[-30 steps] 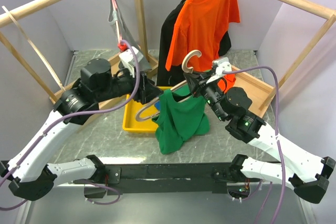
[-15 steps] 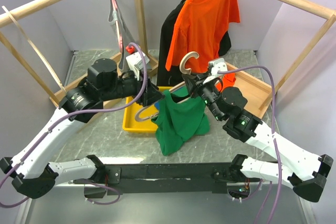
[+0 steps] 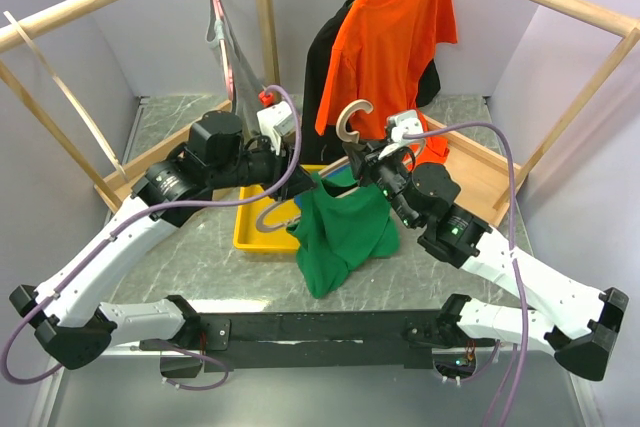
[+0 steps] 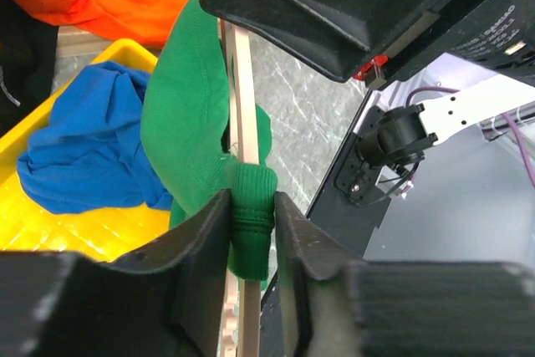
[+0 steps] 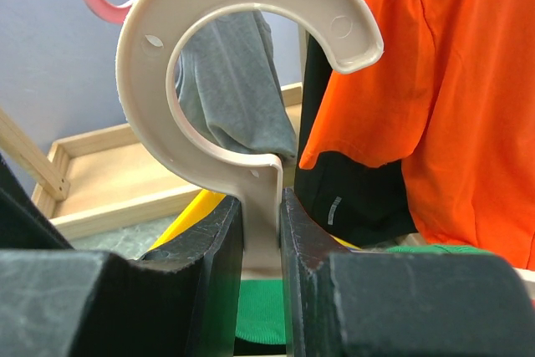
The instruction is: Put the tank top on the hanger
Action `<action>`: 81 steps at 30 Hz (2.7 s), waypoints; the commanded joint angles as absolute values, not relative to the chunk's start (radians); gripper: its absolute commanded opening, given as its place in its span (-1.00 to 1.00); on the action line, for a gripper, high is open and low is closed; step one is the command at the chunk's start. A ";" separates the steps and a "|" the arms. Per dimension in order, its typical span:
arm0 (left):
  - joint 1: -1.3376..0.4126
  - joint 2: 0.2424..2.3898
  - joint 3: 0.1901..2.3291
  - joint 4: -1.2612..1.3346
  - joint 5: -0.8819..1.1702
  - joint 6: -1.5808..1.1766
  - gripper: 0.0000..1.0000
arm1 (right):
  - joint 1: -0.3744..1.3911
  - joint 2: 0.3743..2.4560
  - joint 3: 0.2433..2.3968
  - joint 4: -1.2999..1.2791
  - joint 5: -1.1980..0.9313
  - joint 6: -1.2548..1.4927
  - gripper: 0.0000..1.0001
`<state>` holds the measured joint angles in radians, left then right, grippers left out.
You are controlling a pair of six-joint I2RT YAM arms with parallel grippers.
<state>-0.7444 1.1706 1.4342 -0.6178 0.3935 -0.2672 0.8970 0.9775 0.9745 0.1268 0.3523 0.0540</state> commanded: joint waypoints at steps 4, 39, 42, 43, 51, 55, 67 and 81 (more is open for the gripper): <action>-0.759 1.170 1.411 -0.632 0.380 -0.230 -0.47 | 0.902 0.980 1.006 0.196 0.367 0.037 -1.00; -0.795 0.979 1.088 -0.345 0.230 -0.413 -0.98 | 0.904 0.928 0.994 0.124 0.304 0.112 0.59; -0.795 0.927 1.025 -0.319 0.203 -0.442 -0.98 | 0.902 0.902 0.973 0.118 0.282 0.143 0.71; -0.795 0.917 1.008 -0.324 0.198 -0.446 -0.98 | 0.903 0.897 0.971 0.115 0.275 0.158 0.72; -0.795 0.746 0.992 -0.515 0.155 -0.463 -0.98 | 0.902 0.816 0.908 0.084 0.336 0.187 0.77; -0.795 0.641 1.032 -0.652 0.080 -0.483 -0.98 | 0.900 0.804 0.884 0.081 0.370 0.187 0.79; -0.795 0.586 1.462 -1.087 -0.104 -0.459 -0.98 | 0.900 0.854 0.916 0.090 0.370 0.193 0.80; -0.795 0.624 1.756 -1.344 -0.339 -0.471 -0.98 | 0.902 0.903 0.943 0.089 0.362 0.187 0.81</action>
<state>-0.7918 0.6041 1.6997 -1.3380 -0.2375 -0.4652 0.9009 0.8913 0.8886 0.0582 0.3569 0.1864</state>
